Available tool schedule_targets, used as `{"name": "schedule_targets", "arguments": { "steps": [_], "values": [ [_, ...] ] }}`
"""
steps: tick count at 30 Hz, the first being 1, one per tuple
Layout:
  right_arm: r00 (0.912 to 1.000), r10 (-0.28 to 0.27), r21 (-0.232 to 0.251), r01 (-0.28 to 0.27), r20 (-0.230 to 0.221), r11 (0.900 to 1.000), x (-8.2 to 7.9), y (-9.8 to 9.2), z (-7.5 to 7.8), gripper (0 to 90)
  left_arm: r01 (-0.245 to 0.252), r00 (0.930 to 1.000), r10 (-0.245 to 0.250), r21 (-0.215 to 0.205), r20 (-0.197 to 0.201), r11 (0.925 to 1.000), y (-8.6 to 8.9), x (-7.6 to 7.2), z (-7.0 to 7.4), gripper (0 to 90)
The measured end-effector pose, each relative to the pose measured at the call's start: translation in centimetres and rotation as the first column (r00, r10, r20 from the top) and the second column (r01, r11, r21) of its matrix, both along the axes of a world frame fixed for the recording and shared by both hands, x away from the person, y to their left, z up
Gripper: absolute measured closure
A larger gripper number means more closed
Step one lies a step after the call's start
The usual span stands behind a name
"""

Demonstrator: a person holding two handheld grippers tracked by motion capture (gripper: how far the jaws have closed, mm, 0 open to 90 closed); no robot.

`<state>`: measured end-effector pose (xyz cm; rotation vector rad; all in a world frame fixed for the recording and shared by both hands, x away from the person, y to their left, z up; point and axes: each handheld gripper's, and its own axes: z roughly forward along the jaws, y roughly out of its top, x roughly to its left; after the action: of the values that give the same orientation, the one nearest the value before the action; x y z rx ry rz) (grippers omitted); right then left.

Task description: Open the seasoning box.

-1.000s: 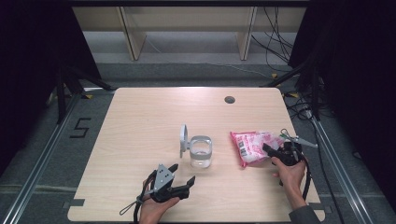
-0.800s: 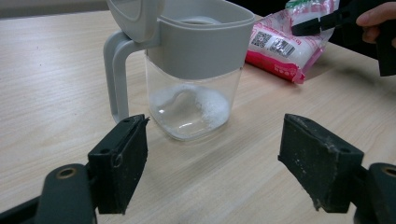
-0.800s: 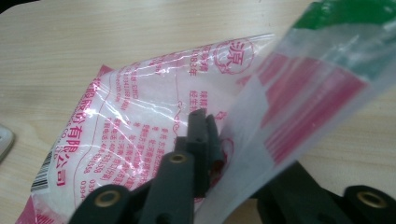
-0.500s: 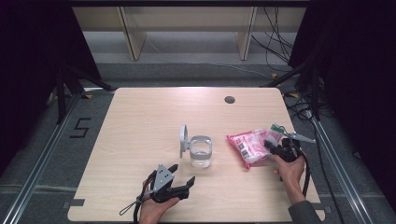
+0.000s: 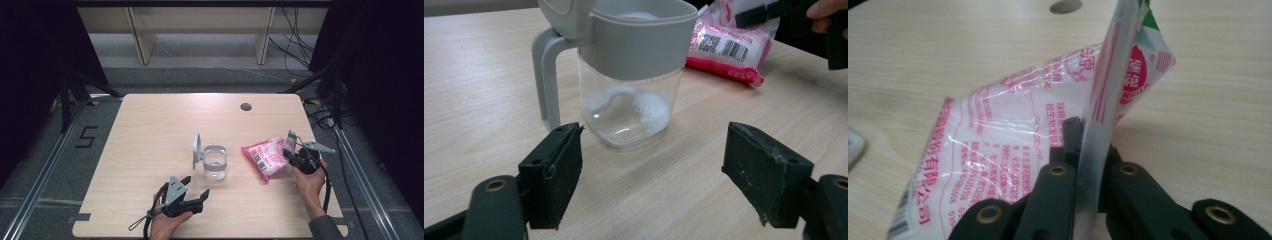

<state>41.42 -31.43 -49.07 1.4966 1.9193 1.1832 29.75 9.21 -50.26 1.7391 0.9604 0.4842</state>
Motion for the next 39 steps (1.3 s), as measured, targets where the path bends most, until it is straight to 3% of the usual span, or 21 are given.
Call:
{"name": "schedule_targets", "arguments": {
  "steps": [1, 3, 4, 5, 6, 7, 13, 14, 15, 18, 20, 22, 23, 25, 27, 28, 31, 33, 35, 36, 39],
  "values": [
    [0.9997, -0.02, 0.019, 0.02, 0.013, 1.0, -0.2, 0.4, 0.2, 90.0, 0.001, 1.0, -0.001, -0.003, 0.001, 1.0, -0.1, 0.0, 0.0, 23.1],
    [0.9984, 0.014, -0.01, -0.013, 0.055, 1.0, -0.3, 0.4, 0.9, 90.0, 0.008, 1.0, -0.008, -0.004, 0.003, 1.0, -0.2, 0.0, 0.0, 23.0],
    [0.998, 0.015, 0.038, -0.017, 0.062, 0.999, -0.6, 0.8, 1.2, 90.0, 0.008, 1.0, -0.008, -0.004, 0.003, 1.0, -0.2, 0.0, 0.0, 22.9],
    [0.998, 0.015, 0.038, -0.017, 0.062, 0.999, -0.6, 0.8, 1.2, 90.0, 0.014, 0.9999, -0.014, -0.008, 0.003, 0.9999, -0.3, 0.1, -0.1, 22.9],
    [0.9926, 0.066, 0.011, -0.067, 0.102, 0.998, -0.7, 1.0, 2.1, 90.0, 0.019, 0.9998, -0.019, 0.004, -0.001, 0.9998, -0.4, 0.1, -0.1, 22.9],
    [0.9902, 0.073, -0.003, -0.073, 0.119, 0.997, -0.9, 1.3, 2.6, 90.0, 0.016, 0.9999, -0.016, 0.012, -0.002, 0.9998, -0.5, 0.0, -0.1, 22.9],
    [0.9841, 0.116, -0.012, -0.115, 0.135, 0.993, -1.7, 2.6, 4.1, 90.0, 0.03, 0.9996, -0.03, 0.003, -0.001, 0.9996, -1.1, 0.0, -0.1, 22.9],
    [0.9766, 0.139, -0.017, -0.138, 0.164, 0.99, -1.8, 3.0, 4.5, 90.0, 0.038, 0.9993, -0.038, 0.012, 0.001, 0.9992, -1.1, 0.0, 0.0, 22.3],
    [0.9757, 0.138, -0.02, -0.137, 0.17, 0.99, -1.9, 3.2, 4.7, 90.0, 0.044, 0.999, -0.043, -0.011, 0.005, 0.999, -1.3, 0.0, 0.0, 21.5],
    [0.9679, 0.166, -0.039, -0.161, 0.189, 0.986, -2.1, 4.0, 5.5, 90.0, 0.065, 0.9977, -0.065, -0.015, 0.017, 0.9978, -1.7, -0.1, 0.0, 20.4],
    [0.9661, 0.181, -0.065, -0.172, 0.184, 0.983, -2.4, 4.4, 6.0, 90.0, 0.079, 0.9965, -0.079, -0.002, 0.028, 0.9968, -1.7, -0.1, 0.1, 20.3],
    [0.9558, 0.221, -0.089, -0.207, 0.195, 0.974, -2.4, 4.7, 6.6, 90.0, 0.084, 0.9959, -0.083, -0.024, 0.037, 0.9962, -2.2, -0.1, 0.2, 20.3],
    [0.9544, 0.222, -0.085, -0.209, 0.199, 0.974, -2.4, 4.8, 6.8, 90.0, 0.099, 0.9942, -0.1, 0.013, 0.04, 0.995, -2.4, 0.0, 0.3, 20.4],
    [0.9542, 0.224, -0.073, -0.213, 0.198, 0.974, -2.5, 5.1, 7.1, 90.0, 0.105, 0.9935, -0.105, 0.016, 0.044, 0.9944, -2.7, 0.1, 0.3, 20.4],
    [0.9462, 0.255, -0.088, -0.241, 0.2, 0.966, -2.5, 5.5, 7.9, 90.0, 0.114, 0.9927, -0.115, 0.018, 0.038, 0.9933, -3.2, 0.3, 0.1, 20.5],
    [0.9462, 0.26, -0.084, -0.248, 0.193, 0.965, -2.6, 5.5, 8.2, 90.0, 0.115, 0.9927, -0.116, 0.037, 0.034, 0.9927, -3.3, 0.3, 0.0, 20.9],
    [0.9311, 0.3, -0.069, -0.292, 0.207, 0.954, -2.5, 5.6, 9.1, 90.0, 0.123, 0.9915, -0.125, 0.051, 0.036, 0.9911, -4.1, 0.4, -0.2, 22.2],
    [0.9306, 0.308, -0.085, -0.297, 0.197, 0.951, -2.8, 5.9, 9.8, 90.0, 0.128, 0.9912, -0.129, 0.054, 0.029, 0.9903, -4.6, 0.3, -0.2, 23.5],
    [0.9256, 0.333, -0.116, -0.316, 0.181, 0.942, -3.2, 6.0, 10.6, 90.0, 0.129, 0.9909, -0.131, 0.074, 0.027, 0.9889, -5.0, 0.4, -0.2, 24.4],
    [0.9181, 0.346, -0.131, -0.326, 0.193, 0.936, -3.3, 6.0, 10.9, 90.0, 0.138, 0.9898, -0.14, 0.063, 0.027, 0.9885, -5.3, 0.5, -0.3, 24.7],
    [0.9093, 0.365, -0.11, -0.349, 0.2, 0.93, -3.9, 6.2, 11.9, 90.0, 0.145, 0.9887, -0.147, 0.056, 0.028, 0.9878, -6.4, 0.7, -0.3, 25.3]
  ]
}}
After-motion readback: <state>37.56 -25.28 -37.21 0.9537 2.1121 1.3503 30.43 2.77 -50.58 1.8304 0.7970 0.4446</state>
